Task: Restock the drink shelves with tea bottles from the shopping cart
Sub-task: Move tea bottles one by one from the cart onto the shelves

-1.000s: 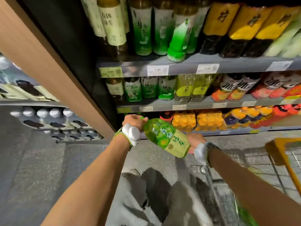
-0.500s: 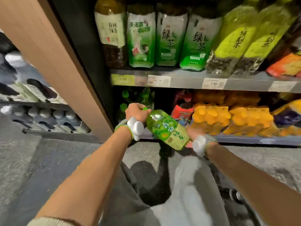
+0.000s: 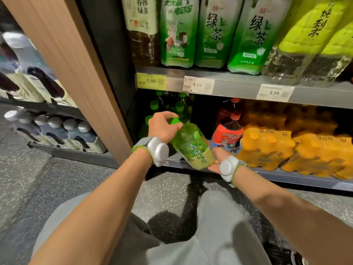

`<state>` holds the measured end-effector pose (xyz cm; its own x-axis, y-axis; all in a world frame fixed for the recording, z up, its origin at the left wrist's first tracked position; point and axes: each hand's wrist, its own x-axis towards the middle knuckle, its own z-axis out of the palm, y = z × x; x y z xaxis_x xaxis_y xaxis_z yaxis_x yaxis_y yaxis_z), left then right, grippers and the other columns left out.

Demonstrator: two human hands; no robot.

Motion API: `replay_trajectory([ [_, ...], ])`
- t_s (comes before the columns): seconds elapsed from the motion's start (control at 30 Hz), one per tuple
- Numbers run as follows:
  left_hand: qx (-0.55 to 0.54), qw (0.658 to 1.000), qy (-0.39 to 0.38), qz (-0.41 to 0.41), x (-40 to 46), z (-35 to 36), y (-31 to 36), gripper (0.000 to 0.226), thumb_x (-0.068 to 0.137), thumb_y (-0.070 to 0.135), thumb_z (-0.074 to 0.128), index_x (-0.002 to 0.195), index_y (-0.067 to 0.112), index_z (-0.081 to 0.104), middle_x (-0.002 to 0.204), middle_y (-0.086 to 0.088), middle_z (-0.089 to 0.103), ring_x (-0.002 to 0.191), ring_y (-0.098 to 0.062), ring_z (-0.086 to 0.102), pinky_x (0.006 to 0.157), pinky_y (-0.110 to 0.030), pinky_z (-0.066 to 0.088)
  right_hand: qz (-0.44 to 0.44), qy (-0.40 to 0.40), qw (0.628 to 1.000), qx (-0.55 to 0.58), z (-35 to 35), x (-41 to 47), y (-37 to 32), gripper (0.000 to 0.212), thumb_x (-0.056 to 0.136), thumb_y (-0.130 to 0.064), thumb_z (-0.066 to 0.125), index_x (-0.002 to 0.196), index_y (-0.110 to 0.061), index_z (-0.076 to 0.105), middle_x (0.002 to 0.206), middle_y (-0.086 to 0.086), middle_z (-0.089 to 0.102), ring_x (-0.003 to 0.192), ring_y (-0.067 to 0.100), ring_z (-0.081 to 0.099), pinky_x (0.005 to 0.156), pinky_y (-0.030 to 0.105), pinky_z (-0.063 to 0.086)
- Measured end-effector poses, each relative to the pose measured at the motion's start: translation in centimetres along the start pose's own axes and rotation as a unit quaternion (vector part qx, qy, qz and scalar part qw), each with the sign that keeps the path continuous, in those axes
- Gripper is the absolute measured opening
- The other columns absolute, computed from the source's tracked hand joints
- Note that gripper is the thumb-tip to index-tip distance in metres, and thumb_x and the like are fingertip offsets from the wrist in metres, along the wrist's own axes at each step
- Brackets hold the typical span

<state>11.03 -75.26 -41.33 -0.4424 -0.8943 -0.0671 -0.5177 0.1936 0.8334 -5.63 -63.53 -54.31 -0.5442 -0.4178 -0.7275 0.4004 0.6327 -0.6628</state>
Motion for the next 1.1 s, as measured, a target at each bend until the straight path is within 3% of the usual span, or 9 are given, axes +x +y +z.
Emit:
replay_trajectory([
  [0.13, 0.026, 0.998, 0.001, 0.055, 0.8, -0.2, 0.6, 0.029, 0.079, 0.024, 0.075, 0.108, 0.022, 0.071, 0.102, 0.003, 0.068, 0.067, -0.004, 0.057, 0.070, -0.016, 0.045, -0.007, -0.082, 0.995, 0.061, 1.9, -1.2, -0.5, 0.042, 0.083, -0.001, 0.051, 0.123, -0.011, 0.055, 0.133, 0.016, 0.056, 0.101, 0.031, 0.060, 0.086, 0.041, 0.053],
  [0.2, 0.031, 0.997, -0.003, 0.076, 1.6, -0.1, 1.0, 0.029, 0.080, 0.023, 0.075, 0.109, 0.022, 0.071, 0.096, 0.002, 0.068, 0.056, 0.000, 0.054, 0.064, -0.011, 0.045, -0.047, -0.104, 0.993, -0.005, 2.7, -0.1, 0.0, 0.064, 0.078, 0.000, 0.060, 0.137, -0.015, 0.041, 0.130, 0.013, 0.057, 0.092, 0.027, 0.060, 0.083, 0.036, 0.050],
  [0.33, 0.041, 0.994, -0.011, 0.097, 2.3, -0.2, 1.5, 0.030, 0.078, 0.023, 0.077, 0.108, 0.024, 0.071, 0.100, -0.001, 0.071, 0.075, -0.018, 0.062, 0.080, -0.026, 0.054, -0.164, -0.068, 0.963, -0.202, 4.3, 1.3, -0.6, 0.107, 0.065, -0.030, 0.083, 0.148, -0.013, 0.017, 0.139, 0.005, 0.050, 0.124, 0.026, 0.051, 0.097, 0.034, 0.046],
  [0.4, 0.047, 0.992, -0.026, 0.111, 2.5, 0.0, 1.4, 0.030, 0.077, 0.021, 0.077, 0.106, 0.025, 0.072, 0.101, 0.001, 0.070, 0.085, -0.022, 0.066, 0.083, -0.028, 0.056, -0.161, -0.056, 0.955, -0.244, 4.9, 2.0, -1.4, 0.116, 0.062, -0.043, 0.084, 0.148, -0.010, 0.013, 0.142, 0.005, 0.044, 0.129, 0.027, 0.046, 0.105, 0.040, 0.042],
  [0.57, 0.073, 0.988, -0.052, 0.129, 2.7, 0.3, 0.5, 0.031, 0.077, 0.020, 0.078, 0.106, 0.025, 0.072, 0.110, 0.001, 0.067, 0.095, -0.017, 0.063, 0.090, -0.026, 0.051, -0.195, 0.022, 0.906, -0.374, 6.0, 3.3, -1.7, 0.112, 0.050, -0.055, 0.083, 0.138, -0.017, 0.026, 0.136, 0.009, 0.047, 0.125, 0.031, 0.049, 0.101, 0.044, 0.045],
  [0.63, 0.078, 0.987, -0.054, 0.128, 3.0, 0.6, 0.0, 0.031, 0.076, 0.019, 0.079, 0.106, 0.025, 0.072, 0.111, 0.000, 0.067, 0.099, -0.017, 0.062, 0.093, -0.030, 0.050, -0.204, 0.029, 0.901, -0.382, 6.3, 3.1, -1.5, 0.095, 0.066, -0.036, 0.080, 0.141, -0.011, 0.026, 0.140, 0.012, 0.043, 0.128, 0.032, 0.046, 0.103, 0.041, 0.043],
  [0.77, 0.105, 0.984, -0.055, 0.137, 3.1, 1.2, -0.8, 0.032, 0.075, 0.018, 0.079, 0.106, 0.023, 0.073, 0.110, 0.000, 0.067, 0.102, -0.017, 0.059, 0.094, -0.031, 0.049, -0.239, 0.035, 0.903, -0.355, 6.7, 3.4, -0.8, 0.063, 0.076, -0.023, 0.073, 0.129, -0.010, 0.039, 0.126, 0.017, 0.053, 0.119, 0.037, 0.052, 0.093, 0.038, 0.044],
  [0.97, 0.138, 0.980, -0.053, 0.131, 3.5, 1.1, -2.4, 0.032, 0.075, 0.019, 0.079, 0.105, 0.027, 0.073, 0.109, 0.003, 0.067, 0.101, -0.016, 0.059, 0.091, -0.028, 0.050, -0.255, 0.044, 0.901, -0.349, 8.7, 4.4, 0.2, 0.057, 0.078, -0.013, 0.069, 0.127, -0.009, 0.041, 0.124, 0.018, 0.055, 0.117, 0.037, 0.053, 0.093, 0.038, 0.045],
  [1.1, 0.156, 0.976, -0.058, 0.140, 4.0, 1.7, -2.5, 0.032, 0.076, 0.019, 0.079, 0.107, 0.025, 0.073, 0.111, 0.001, 0.067, 0.105, -0.016, 0.059, 0.092, -0.025, 0.048, -0.256, 0.046, 0.910, -0.322, 9.3, 5.3, 0.7, 0.051, 0.076, -0.019, 0.072, 0.119, -0.012, 0.045, 0.115, 0.017, 0.060, 0.108, 0.037, 0.058, 0.084, 0.036, 0.046],
])
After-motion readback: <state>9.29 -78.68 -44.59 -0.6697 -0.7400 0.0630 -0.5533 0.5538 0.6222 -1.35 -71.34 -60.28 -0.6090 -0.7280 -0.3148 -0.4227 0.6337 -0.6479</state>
